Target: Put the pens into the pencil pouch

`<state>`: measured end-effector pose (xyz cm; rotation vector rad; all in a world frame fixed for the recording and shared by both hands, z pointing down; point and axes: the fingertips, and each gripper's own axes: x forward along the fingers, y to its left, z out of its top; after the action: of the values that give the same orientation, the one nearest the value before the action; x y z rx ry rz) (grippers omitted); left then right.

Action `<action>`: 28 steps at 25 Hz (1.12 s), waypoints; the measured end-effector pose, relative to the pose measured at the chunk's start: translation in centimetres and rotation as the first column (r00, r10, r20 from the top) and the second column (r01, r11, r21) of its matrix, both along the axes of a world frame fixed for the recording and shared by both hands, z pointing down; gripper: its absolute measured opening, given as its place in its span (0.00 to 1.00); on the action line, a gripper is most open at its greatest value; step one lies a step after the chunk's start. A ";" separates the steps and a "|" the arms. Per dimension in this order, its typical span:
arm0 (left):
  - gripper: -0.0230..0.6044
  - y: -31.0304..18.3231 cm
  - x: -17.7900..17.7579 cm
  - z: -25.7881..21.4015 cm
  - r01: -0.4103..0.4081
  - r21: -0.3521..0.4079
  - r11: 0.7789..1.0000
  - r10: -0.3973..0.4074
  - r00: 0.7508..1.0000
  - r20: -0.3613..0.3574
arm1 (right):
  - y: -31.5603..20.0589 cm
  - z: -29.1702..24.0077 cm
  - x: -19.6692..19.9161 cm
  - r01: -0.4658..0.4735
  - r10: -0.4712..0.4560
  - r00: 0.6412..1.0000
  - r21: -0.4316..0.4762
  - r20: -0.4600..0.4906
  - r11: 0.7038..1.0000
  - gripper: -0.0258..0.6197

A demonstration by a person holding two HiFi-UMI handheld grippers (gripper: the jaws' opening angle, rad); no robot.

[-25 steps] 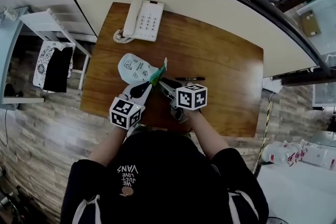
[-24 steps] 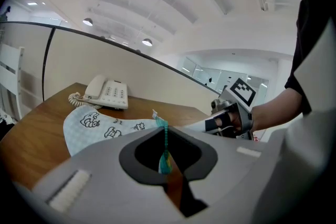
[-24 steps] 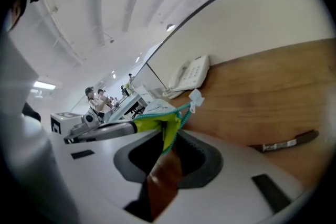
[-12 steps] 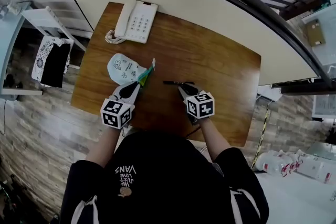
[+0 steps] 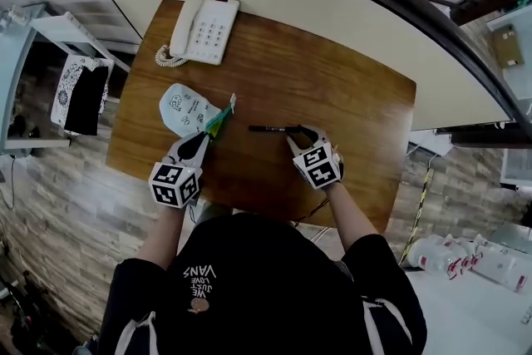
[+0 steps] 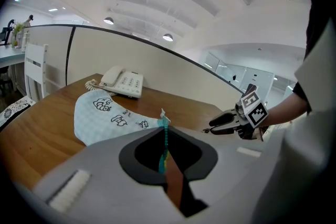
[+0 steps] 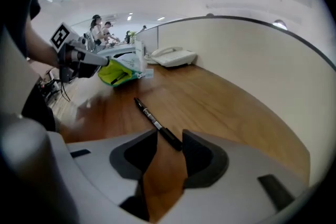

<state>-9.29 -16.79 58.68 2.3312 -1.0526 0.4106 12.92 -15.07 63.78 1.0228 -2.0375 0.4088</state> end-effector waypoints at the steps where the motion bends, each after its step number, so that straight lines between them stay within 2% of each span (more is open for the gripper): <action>1: 0.08 0.0 0.0 0.1 0.000 -0.004 1.000 0.000 1.000 0.002 | -0.2 0.2 0.0 0.048 -0.048 0.999 -0.002 -0.024 0.999 0.22; 3: 0.08 0.0 0.1 0.4 -0.001 -0.012 1.000 0.001 1.000 0.006 | -0.6 0.6 0.1 0.113 -0.114 0.992 -0.029 -0.049 0.993 0.23; 6: 0.08 0.0 0.1 0.5 0.001 -0.014 1.000 -0.001 1.000 0.010 | -0.8 1.7 0.4 0.161 -0.165 0.986 -0.095 -0.038 0.982 0.23; 10: 0.08 0.0 0.1 0.5 0.004 -0.012 1.000 -0.004 1.000 0.008 | -0.6 1.9 0.5 0.153 -0.153 0.988 -0.155 0.009 0.976 0.23; 18: 0.08 -0.3 -0.4 0.2 0.025 0.000 1.000 -0.025 1.000 0.002 | -0.1 2.1 0.0 0.178 -0.184 0.983 -0.159 -0.025 0.971 0.17; 24: 0.08 -0.1 -0.1 -0.3 0.039 0.011 0.999 -0.039 0.999 -0.008 | 1.3 1.2 0.0 0.168 -0.174 0.984 -0.138 -0.034 0.976 0.15; 28: 0.08 0.1 0.1 -0.4 0.043 0.015 0.999 -0.043 0.999 -0.016 | 2.5 -0.3 -0.9 0.153 -0.155 0.988 -0.120 -0.006 0.981 0.14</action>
<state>-9.15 -16.65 58.24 2.3167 -1.0998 0.3683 11.97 -12.59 63.51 0.7883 -2.0363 0.4339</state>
